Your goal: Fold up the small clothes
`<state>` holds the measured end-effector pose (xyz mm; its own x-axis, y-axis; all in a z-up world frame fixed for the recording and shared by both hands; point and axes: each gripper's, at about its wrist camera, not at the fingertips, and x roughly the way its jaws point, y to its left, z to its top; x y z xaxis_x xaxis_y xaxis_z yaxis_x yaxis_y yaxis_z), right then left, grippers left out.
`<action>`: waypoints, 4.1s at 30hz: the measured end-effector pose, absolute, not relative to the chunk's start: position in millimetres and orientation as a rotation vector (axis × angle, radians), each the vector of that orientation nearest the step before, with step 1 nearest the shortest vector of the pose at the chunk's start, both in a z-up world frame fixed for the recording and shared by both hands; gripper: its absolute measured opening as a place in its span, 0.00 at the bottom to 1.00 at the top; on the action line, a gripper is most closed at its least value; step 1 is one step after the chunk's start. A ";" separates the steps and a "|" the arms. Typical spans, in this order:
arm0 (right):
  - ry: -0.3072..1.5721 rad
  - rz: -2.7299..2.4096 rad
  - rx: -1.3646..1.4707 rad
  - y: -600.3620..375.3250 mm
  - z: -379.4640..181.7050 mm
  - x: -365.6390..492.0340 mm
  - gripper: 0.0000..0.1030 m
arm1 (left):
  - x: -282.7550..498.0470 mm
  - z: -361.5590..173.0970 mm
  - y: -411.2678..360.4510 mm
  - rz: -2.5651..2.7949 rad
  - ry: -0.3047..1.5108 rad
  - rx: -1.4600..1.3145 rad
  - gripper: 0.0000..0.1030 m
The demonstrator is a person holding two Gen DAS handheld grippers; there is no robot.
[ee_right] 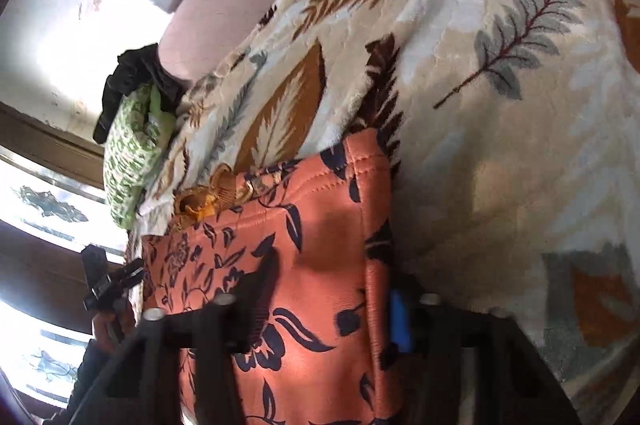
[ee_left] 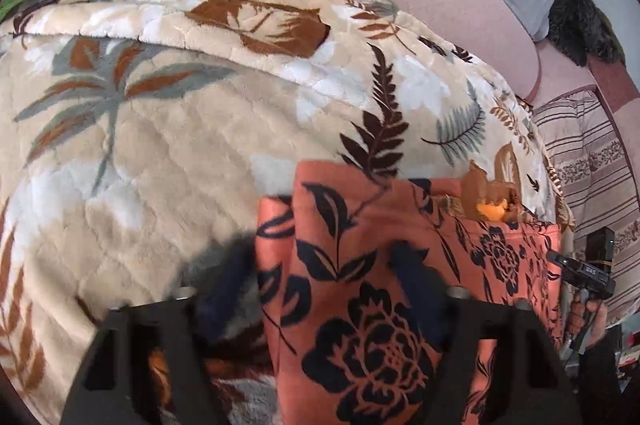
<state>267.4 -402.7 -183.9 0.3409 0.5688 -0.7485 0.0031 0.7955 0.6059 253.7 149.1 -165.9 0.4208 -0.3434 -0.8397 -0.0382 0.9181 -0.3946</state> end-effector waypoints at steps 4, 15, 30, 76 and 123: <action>1.131 0.383 0.423 -384.7 -162.4 272.9 0.20 | 256.4 -172.2 145.8 -0.128 1.113 -0.288 0.14; 1.026 0.144 0.391 -405.0 -129.2 238.2 0.80 | 181.0 -109.6 150.9 -0.220 0.976 -0.247 0.55; 1.182 0.388 0.734 -355.2 -180.0 120.2 0.73 | 63.3 -152.9 157.0 -0.182 1.104 -0.473 0.19; 1.034 0.187 1.176 -421.0 -192.5 50.1 0.80 | 89.1 -89.6 17.4 0.047 0.902 -0.095 0.71; 0.925 0.012 0.834 -418.8 -129.3 28.6 0.88 | 176.8 -168.9 -49.3 -0.096 1.030 0.120 0.94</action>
<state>28.6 -418.8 -129.3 0.6246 0.3474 -0.6994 0.3297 0.6946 0.6394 176.8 -49.3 -168.9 0.5114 -0.0229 -0.8591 0.1357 0.9893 0.0544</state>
